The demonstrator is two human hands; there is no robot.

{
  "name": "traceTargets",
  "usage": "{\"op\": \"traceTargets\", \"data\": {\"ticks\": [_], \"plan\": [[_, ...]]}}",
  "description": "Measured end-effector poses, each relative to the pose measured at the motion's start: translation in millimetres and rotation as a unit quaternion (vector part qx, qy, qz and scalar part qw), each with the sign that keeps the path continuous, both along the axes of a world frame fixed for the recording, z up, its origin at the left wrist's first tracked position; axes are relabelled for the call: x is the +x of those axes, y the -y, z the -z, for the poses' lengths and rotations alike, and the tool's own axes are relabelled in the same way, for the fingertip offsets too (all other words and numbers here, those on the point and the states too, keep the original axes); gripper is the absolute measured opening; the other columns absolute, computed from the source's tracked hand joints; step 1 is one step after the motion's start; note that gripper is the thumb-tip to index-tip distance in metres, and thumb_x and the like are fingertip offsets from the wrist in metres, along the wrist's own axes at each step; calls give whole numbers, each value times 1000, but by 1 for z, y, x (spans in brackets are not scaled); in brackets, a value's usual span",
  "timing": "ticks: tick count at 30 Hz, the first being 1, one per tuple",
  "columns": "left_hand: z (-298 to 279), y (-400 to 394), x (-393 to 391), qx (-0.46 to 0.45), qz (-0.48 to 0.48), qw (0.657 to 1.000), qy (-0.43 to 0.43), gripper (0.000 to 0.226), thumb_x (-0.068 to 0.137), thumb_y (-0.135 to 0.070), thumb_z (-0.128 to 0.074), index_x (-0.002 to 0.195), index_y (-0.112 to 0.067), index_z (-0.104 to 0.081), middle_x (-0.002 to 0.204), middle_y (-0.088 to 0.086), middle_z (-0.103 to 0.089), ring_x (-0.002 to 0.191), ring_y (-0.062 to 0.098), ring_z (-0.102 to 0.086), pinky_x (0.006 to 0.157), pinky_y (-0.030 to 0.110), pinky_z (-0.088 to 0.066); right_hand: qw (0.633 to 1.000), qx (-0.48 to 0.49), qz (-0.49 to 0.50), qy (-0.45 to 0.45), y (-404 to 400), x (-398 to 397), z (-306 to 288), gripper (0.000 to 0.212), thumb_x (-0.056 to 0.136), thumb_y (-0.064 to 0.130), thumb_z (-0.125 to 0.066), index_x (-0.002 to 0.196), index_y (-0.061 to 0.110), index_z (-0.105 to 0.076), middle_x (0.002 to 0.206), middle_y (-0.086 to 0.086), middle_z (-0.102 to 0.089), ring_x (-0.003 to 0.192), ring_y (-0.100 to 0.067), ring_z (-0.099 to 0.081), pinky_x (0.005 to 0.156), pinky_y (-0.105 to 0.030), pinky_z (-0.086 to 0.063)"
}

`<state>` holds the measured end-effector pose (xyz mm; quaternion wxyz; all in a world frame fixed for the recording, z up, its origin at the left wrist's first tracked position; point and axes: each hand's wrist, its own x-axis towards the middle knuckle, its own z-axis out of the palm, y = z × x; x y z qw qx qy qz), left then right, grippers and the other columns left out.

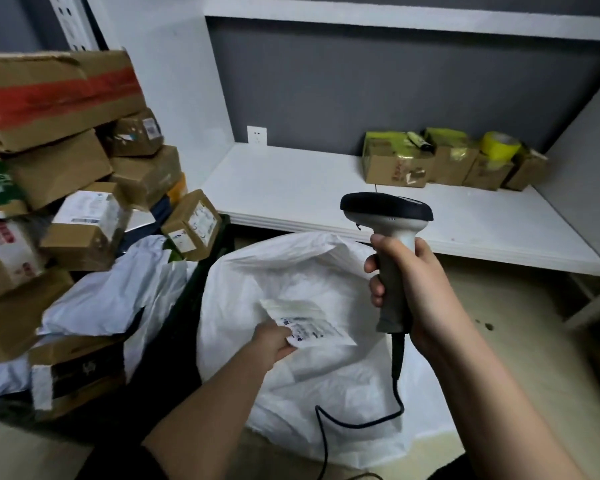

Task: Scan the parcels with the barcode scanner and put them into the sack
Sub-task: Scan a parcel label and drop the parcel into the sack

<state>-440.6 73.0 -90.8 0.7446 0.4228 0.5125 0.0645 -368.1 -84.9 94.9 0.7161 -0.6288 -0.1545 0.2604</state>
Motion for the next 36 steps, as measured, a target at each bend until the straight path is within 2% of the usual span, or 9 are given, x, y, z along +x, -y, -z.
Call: {"op": "traceTargets", "data": {"ticks": [3,6,12,18,20,24,27,29,36], "plan": [[21,6,24,-15,48,999,-14,32,92,8,-50,124,3,-52,114,18,-59,95,23,-58,75,29,-56,1000,-3,0,-10,-5,6,3,19,92,23,-61,95,15,-45,63,-1,-57,43,-14,-41,43,-24,-35],[31,2,11,-7,104,992,-77,38,91,1,-58,127,2,-47,100,12,-56,98,24,-57,84,33,-54,1000,-6,-6,-21,-12,7,3,19,92,23,-61,95,15,-44,65,-1,-57,44,-14,-41,44,-25,-35],[-10,-43,-40,79,125,988,-51,15,94,-6,-57,98,-19,-52,89,3,-57,76,12,-57,67,21,-44,999,-16,-32,-16,-38,-10,2,21,93,23,-61,101,13,-44,65,-3,-57,43,-14,-43,43,-23,-36],[-111,-95,-78,318,70,945,12,8,96,-6,-52,98,-7,-60,84,9,-64,65,14,-59,56,20,-44,997,-22,-71,-2,-82,-49,7,25,93,19,-61,109,8,-45,66,-6,-57,40,-12,-43,40,-23,-34],[-152,-112,-94,459,52,887,12,6,95,-10,-55,95,-11,-62,84,5,-65,70,16,-62,63,24,-49,997,-25,-77,6,-97,-61,7,22,94,18,-60,105,8,-44,68,-7,-56,38,-12,-42,38,-20,-32],[-231,-157,-131,722,33,684,-96,14,92,-21,-60,104,-16,-63,98,-2,-63,91,14,-60,80,29,-48,995,-30,-89,15,-127,-79,3,21,94,21,-60,98,13,-41,70,-6,-56,38,-12,-42,36,-19,-28],[-283,-201,-149,817,7,542,-197,34,91,-26,-60,123,-15,-56,121,5,-55,114,22,-51,95,35,-41,995,-16,-94,17,-148,-87,2,21,94,22,-60,97,13,-41,68,-5,-57,39,-13,-42,40,-20,-28],[-308,-237,-155,827,-6,494,-269,46,89,-31,-61,131,-14,-49,129,9,-49,120,27,-46,98,41,-39,995,-14,-97,13,-159,-91,3,21,94,21,-60,98,12,-42,68,-6,-56,39,-13,-42,40,-19,-28],[-345,-332,-147,685,42,598,-414,79,87,-60,-52,147,-15,-30,150,15,-32,138,35,-31,111,48,-27,994,-19,-104,14,-186,-89,15,20,94,17,-60,99,9,-43,59,-4,-56,36,-14,-39,36,-15,-26]]}}
